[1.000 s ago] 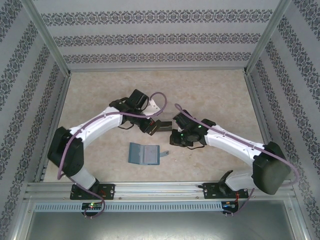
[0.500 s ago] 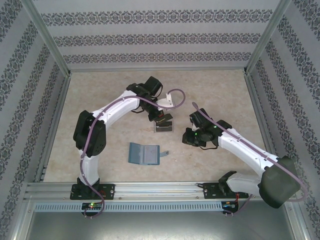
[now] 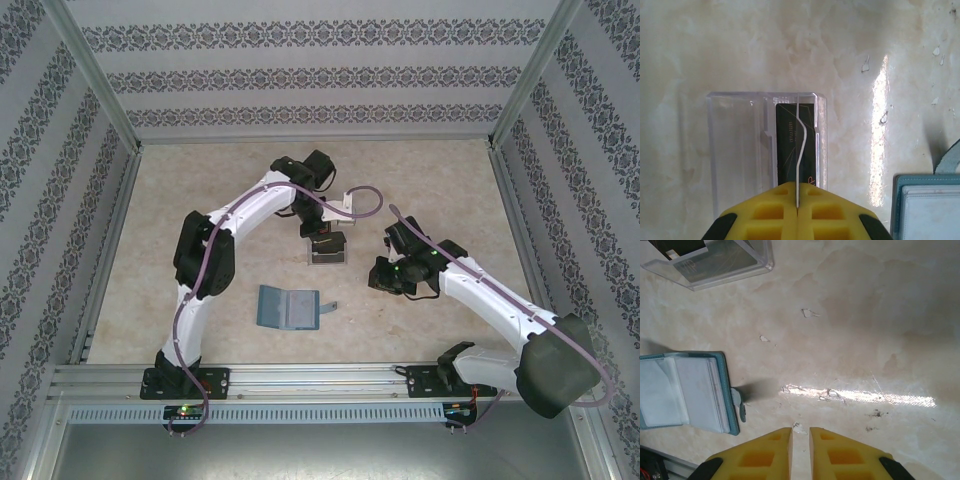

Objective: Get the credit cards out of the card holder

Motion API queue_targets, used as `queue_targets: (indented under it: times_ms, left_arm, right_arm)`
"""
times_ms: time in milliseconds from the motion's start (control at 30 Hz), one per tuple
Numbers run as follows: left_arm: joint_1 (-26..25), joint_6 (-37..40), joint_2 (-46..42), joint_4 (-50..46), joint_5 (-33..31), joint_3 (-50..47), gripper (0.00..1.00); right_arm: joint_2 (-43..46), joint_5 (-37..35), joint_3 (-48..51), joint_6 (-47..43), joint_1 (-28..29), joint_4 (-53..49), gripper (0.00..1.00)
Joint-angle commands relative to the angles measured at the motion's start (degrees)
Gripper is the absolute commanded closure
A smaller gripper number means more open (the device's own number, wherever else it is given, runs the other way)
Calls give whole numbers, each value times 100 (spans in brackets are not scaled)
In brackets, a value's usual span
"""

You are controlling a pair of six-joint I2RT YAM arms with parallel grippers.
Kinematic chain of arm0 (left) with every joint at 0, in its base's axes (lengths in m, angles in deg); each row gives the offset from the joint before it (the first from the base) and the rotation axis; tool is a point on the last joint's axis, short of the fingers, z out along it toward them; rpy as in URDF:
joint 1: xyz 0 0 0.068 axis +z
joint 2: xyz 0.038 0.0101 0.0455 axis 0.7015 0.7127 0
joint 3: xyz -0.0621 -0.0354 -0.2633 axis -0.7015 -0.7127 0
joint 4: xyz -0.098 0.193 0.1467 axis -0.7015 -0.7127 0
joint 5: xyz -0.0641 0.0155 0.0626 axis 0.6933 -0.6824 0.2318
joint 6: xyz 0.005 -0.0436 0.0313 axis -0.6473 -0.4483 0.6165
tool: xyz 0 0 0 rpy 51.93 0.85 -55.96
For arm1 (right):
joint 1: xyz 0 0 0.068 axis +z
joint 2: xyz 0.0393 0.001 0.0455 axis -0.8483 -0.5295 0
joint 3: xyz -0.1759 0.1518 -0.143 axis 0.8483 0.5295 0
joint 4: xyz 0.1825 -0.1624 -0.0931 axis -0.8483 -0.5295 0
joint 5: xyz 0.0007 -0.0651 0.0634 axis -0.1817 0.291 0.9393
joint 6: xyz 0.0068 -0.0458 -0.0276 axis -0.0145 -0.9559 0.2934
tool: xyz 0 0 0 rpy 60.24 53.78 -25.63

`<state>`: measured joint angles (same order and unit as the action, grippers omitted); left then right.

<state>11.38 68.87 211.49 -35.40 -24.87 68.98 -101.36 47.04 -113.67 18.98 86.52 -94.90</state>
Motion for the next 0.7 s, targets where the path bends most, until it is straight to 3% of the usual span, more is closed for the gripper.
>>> queue_targets:
  times_ms: [0, 667]
  left_arm:
    - [-128, 350, 257, -602, 30, 337, 100]
    - [-204, 153, 763, -1255, -528, 869, 100]
  right_arm:
    - [20, 92, 89, -121, -87, -51, 81]
    - [-55, 282, 115, -133, -185, 110, 81]
